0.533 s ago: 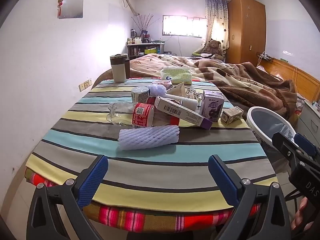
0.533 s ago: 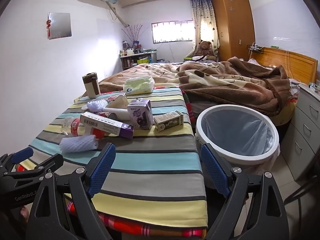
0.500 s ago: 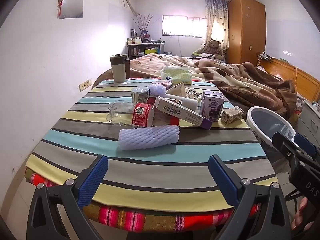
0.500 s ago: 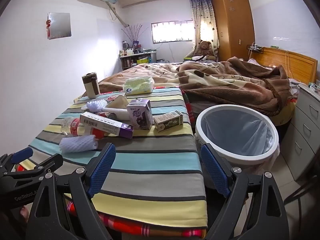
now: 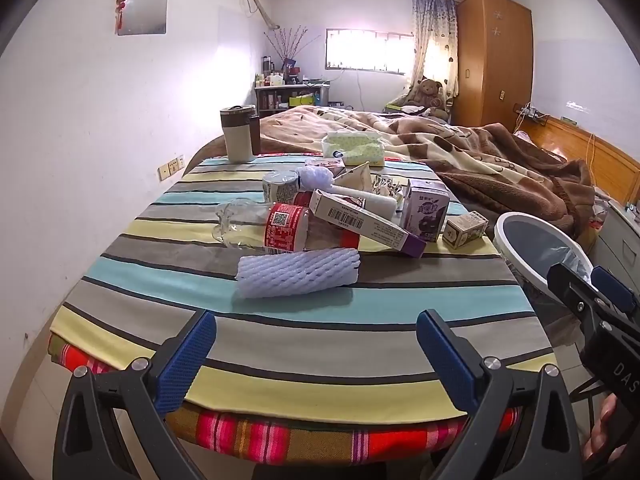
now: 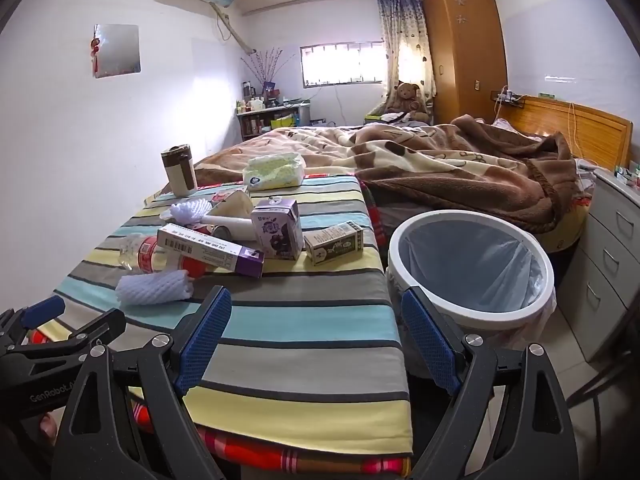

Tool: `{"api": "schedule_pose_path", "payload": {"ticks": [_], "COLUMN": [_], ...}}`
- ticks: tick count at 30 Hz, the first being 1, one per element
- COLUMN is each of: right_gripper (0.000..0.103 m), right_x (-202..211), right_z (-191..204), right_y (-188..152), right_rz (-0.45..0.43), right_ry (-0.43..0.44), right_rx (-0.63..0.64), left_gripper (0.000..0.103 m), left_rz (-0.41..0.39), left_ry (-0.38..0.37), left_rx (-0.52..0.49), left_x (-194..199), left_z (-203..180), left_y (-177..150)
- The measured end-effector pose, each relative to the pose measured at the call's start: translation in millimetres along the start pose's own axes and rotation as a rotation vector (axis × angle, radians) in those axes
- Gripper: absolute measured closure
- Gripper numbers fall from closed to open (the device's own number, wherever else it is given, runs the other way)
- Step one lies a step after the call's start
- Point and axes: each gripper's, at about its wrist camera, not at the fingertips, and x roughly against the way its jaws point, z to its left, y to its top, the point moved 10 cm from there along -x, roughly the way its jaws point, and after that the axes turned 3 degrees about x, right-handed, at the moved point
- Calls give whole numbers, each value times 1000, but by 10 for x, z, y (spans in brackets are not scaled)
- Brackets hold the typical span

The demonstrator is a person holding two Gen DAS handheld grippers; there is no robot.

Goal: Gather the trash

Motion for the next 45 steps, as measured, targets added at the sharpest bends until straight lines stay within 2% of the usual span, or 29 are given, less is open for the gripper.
{"api": "schedule_pose_path", "payload": {"ticks": [45], "right_gripper": [14], "right_x": [5], "right_z": [-65], "right_y": [-10], "right_rz": [4], "right_ry": [-13], "right_rx": [-7], "left_gripper": [1], "left_rz": [-3], "left_ry": [-13], "left_rx": [0], "left_x": [-33], "left_z": [-66], "left_y": [17]}}
